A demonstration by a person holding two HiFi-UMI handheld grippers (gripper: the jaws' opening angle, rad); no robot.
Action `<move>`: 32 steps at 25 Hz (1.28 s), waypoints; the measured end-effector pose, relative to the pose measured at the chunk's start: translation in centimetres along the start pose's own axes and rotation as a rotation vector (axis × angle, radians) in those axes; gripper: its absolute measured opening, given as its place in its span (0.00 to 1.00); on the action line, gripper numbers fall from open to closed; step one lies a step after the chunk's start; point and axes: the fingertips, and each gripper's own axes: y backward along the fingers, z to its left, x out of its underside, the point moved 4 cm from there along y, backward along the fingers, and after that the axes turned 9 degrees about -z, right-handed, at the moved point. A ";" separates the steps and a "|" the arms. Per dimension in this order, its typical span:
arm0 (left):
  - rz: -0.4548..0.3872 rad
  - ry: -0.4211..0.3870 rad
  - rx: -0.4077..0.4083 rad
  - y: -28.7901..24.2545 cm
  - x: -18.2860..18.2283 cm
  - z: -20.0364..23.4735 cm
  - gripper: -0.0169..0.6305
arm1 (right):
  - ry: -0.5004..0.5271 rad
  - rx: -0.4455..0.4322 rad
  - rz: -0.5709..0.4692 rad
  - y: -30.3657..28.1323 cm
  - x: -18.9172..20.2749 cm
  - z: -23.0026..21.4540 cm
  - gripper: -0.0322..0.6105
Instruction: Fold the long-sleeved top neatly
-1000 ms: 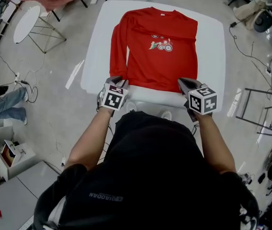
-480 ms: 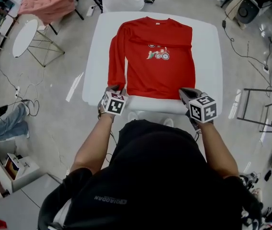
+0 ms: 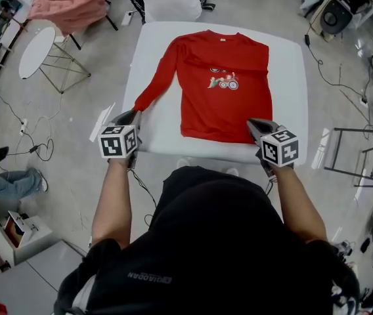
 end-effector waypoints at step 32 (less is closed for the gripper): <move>0.016 -0.105 0.086 -5.0 -21.3 21.1 0.07 | -0.071 0.160 -0.033 -3.7 -1.9 1.9 0.06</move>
